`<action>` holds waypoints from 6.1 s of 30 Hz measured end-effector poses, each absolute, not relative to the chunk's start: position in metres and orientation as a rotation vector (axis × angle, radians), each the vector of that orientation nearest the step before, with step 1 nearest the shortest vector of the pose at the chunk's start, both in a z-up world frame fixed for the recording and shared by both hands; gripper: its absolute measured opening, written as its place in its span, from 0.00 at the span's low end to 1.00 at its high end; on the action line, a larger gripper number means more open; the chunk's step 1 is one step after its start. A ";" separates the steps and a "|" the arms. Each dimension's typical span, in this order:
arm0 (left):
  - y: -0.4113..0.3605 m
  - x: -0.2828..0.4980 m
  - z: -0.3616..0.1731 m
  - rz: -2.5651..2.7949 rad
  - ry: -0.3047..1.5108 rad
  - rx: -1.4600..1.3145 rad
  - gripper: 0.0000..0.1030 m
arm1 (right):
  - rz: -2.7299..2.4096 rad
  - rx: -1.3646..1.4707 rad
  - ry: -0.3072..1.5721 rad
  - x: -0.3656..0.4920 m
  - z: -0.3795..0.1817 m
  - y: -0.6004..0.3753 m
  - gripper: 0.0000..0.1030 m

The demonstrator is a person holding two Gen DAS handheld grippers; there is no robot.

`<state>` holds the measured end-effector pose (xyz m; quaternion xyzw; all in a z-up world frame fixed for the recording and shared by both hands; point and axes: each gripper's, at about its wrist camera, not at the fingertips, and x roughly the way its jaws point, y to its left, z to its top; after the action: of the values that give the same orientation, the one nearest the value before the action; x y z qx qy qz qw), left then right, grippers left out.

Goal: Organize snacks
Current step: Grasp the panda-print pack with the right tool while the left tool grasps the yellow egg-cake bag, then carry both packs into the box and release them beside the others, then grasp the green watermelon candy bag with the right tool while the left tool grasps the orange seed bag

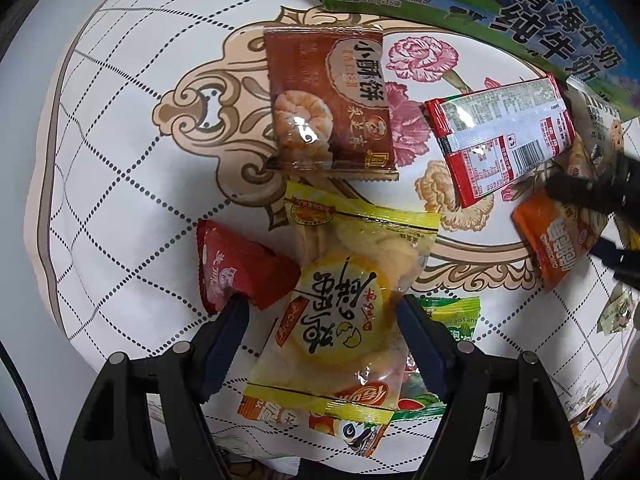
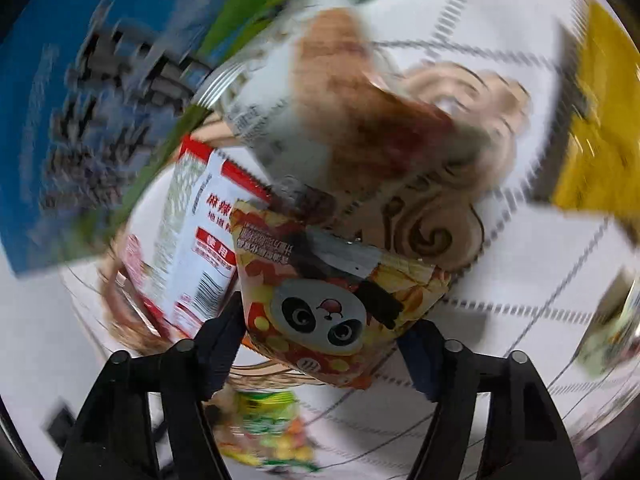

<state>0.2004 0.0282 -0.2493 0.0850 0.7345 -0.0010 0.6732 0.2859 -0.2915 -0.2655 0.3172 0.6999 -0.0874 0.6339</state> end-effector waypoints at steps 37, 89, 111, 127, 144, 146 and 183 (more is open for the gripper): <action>0.000 0.187 -0.250 0.019 1.606 0.110 0.42 | -0.047 0.115 1.511 0.228 -0.250 -0.251 0.53; -0.072 0.533 -0.172 -0.137 1.514 0.107 0.85 | -0.129 0.129 1.496 0.579 -0.185 -0.379 0.94; -0.061 0.439 -0.134 -0.172 1.346 0.123 0.85 | -0.114 0.147 1.345 0.502 -0.139 -0.349 0.94; -0.058 0.333 -0.033 -0.196 1.033 0.111 0.85 | -0.081 0.072 1.104 0.407 -0.042 -0.325 0.94; -0.042 0.255 0.003 -0.191 0.967 0.041 0.85 | -0.033 0.137 0.985 0.316 0.016 -0.311 0.94; -0.038 0.248 0.001 -0.184 0.977 0.038 0.85 | -0.025 0.156 0.989 0.308 0.014 -0.311 0.94; 0.123 0.126 -0.269 0.094 1.750 -0.635 0.47 | 0.312 -0.046 1.618 0.201 -0.243 -0.164 0.56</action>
<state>0.1260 0.1229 -0.2693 -0.2735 0.7538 0.0405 0.5961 0.2010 -0.1641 -0.2429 -0.0206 0.7203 0.1388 0.6793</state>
